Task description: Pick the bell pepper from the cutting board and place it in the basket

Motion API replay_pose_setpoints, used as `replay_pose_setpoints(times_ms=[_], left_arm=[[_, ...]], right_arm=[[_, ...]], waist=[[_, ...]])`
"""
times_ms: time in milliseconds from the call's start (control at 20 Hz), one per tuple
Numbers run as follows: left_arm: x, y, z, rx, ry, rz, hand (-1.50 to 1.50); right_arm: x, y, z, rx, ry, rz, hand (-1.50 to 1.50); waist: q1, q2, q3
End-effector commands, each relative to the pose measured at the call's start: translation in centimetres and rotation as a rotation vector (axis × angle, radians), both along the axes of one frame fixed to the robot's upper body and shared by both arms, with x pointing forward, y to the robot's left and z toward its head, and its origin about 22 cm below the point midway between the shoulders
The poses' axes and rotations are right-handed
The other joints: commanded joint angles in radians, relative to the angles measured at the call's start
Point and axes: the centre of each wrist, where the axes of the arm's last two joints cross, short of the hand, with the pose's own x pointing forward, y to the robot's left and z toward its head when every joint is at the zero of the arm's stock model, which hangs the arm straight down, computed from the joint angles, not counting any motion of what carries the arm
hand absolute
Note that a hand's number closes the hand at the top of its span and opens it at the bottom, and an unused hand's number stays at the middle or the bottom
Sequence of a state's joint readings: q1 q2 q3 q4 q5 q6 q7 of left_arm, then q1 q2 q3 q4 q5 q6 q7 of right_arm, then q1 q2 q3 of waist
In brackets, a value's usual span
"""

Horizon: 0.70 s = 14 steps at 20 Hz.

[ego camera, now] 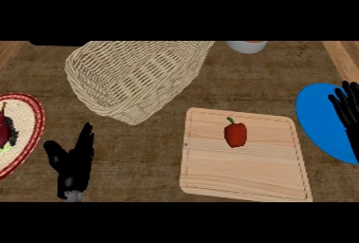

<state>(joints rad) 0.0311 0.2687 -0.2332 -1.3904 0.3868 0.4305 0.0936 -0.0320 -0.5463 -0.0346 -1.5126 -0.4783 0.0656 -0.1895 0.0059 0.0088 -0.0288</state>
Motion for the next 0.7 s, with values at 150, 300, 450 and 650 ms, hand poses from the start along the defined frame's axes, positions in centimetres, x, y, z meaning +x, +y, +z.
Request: replay_pose_setpoints(times_ms=[150,300,450,650], left_arm=[[-4.9,2.8,6.9,0.295,-0.245,-0.203,0.00],[-9.1,4.6,4.1,0.358,-0.014,-0.228,0.00],[-3.7,3.8,9.5,0.475,-0.377,-0.355,0.00],[-0.5,3.5,11.5,0.501,-0.476,-0.369,0.00]], right_arm=[[2.6,7.8,0.5,-0.030,0.013,0.316,1.50],[2.9,8.3,-0.2,0.400,-0.153,-0.021,1.50],[2.9,18.3,-1.0,0.241,0.021,0.453,1.50],[3.0,25.0,1.0,0.057,-0.078,0.376,-1.50]], waist=[[0.033,-0.013,0.029],[-0.075,-0.073,0.078],[0.018,-0.008,0.025],[-0.016,-0.007,0.020]])
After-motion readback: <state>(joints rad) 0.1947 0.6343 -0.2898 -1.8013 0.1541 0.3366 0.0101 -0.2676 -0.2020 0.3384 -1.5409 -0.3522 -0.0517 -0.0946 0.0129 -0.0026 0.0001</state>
